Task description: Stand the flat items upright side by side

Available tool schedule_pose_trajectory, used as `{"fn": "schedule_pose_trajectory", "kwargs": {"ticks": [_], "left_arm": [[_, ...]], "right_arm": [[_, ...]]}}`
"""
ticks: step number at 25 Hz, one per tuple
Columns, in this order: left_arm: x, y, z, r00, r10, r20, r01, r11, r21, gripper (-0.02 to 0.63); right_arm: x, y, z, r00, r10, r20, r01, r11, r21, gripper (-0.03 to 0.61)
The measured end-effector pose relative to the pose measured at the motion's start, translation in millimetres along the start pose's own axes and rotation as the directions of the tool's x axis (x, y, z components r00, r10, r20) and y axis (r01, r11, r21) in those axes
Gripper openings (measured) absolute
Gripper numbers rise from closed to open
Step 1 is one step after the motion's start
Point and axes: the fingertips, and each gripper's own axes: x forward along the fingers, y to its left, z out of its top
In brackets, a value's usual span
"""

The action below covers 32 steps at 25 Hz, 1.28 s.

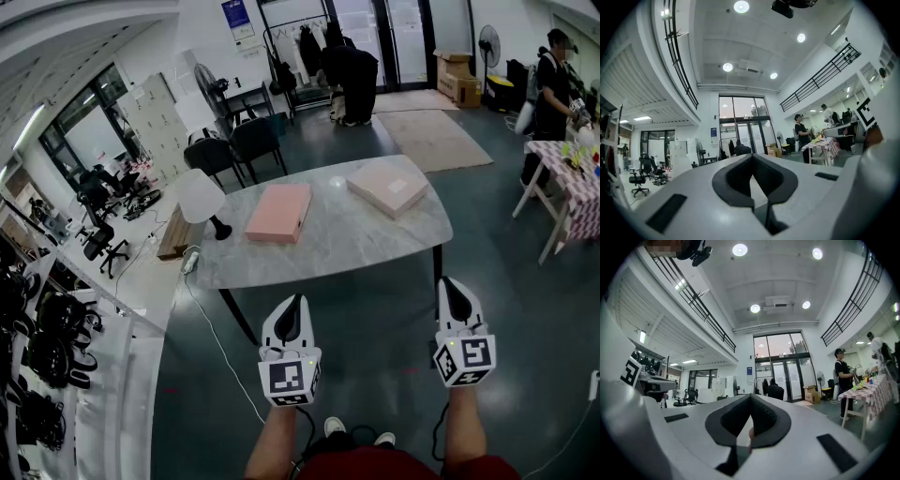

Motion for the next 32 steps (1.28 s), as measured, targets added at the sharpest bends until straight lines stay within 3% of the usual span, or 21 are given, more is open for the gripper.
{"fn": "schedule_pose_trajectory", "kwargs": {"ticks": [11, 19, 32], "left_arm": [[-10.7, -68.4, 7.8, 1.000, 0.012, -0.009, -0.012, 1.000, -0.016, 0.005], [-2.6, -85.4, 6.8, 1.000, 0.003, -0.015, -0.003, 1.000, -0.029, 0.005], [111.0, -80.5, -19.8, 0.999, -0.047, 0.000, 0.047, 0.996, -0.069, 0.005]], "right_arm": [[-40.9, -43.2, 2.1, 1.000, 0.016, -0.010, -0.016, 1.000, -0.020, -0.002], [-41.7, -66.0, 4.8, 1.000, -0.017, -0.022, 0.016, 0.999, -0.038, -0.002], [37.3, -111.3, -13.0, 0.997, -0.071, -0.042, 0.068, 0.995, -0.073, -0.002]]}}
